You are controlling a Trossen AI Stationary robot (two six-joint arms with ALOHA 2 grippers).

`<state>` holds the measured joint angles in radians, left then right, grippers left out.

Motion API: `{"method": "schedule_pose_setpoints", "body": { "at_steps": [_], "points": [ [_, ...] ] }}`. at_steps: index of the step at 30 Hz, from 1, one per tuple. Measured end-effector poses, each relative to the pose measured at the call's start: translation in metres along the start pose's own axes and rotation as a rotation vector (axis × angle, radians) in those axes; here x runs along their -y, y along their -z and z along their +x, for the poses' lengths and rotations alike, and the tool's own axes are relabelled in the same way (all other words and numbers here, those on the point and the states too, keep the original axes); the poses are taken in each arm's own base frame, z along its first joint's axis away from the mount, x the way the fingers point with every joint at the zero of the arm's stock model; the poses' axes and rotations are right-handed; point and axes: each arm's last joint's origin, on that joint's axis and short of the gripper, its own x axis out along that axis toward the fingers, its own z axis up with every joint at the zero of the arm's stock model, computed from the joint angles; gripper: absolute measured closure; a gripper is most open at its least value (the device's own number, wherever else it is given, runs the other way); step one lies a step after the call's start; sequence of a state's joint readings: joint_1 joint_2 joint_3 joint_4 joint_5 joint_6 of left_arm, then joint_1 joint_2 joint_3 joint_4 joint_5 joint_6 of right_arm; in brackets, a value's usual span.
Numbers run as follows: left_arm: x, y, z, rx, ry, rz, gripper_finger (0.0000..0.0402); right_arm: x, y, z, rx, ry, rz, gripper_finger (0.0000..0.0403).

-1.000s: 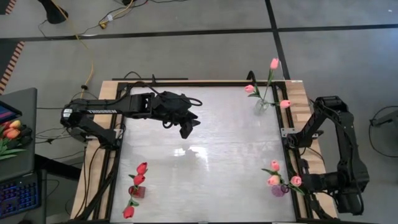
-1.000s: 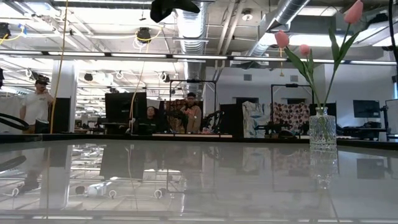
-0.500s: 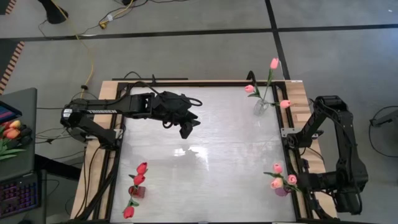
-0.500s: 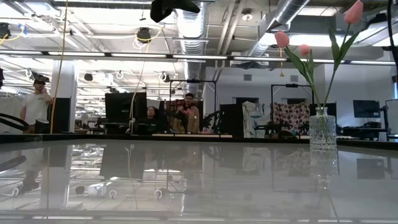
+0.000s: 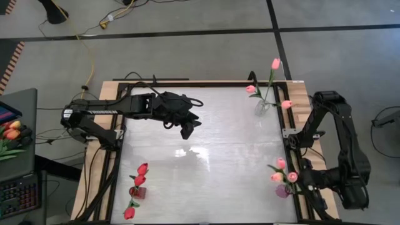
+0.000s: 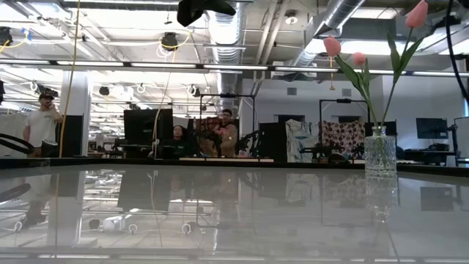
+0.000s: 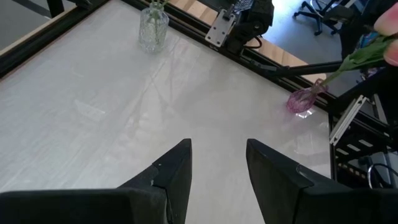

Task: Sort flowers into vase by color
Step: Return to Home Position

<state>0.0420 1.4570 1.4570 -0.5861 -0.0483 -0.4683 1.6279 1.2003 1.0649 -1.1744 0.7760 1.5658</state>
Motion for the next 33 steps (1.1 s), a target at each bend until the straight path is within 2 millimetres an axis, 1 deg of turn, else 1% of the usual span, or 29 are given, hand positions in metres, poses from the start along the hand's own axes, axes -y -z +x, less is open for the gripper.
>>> {"method": "schedule_pose_setpoints", "body": {
  "at_steps": [7, 10, 14, 18, 26, 33],
  "points": [
    [0.000, 0.000, 0.000, 0.000, 0.000, 0.002, 0.0262, 0.001, -0.001, -0.006, -0.166, -0.058, 0.047, 0.0185],
    [0.000, 0.000, 0.000, 0.000, 0.000, 0.012, 0.0262, 0.003, -0.005, -0.011, -0.200, -0.107, 0.084, 0.0185],
    [0.000, 0.000, 0.000, 0.000, 0.000, 0.028, 0.0262, 0.013, -0.015, -0.022, -0.205, -0.173, 0.141, 0.0190],
    [0.000, 0.000, 0.000, 0.000, 0.000, 0.052, 0.0262, 0.027, -0.027, -0.034, -0.216, -0.242, 0.196, 0.0205],
    [-0.001, 0.001, 0.000, -0.011, -0.005, 0.084, 0.0262, 0.058, -0.046, -0.054, -0.223, -0.353, 0.332, 0.0258],
    [-0.002, 0.004, 0.000, -0.042, -0.029, 0.113, 0.0262, 0.075, -0.054, -0.062, -0.211, -0.401, 0.390, 0.0340]
  ]
}}
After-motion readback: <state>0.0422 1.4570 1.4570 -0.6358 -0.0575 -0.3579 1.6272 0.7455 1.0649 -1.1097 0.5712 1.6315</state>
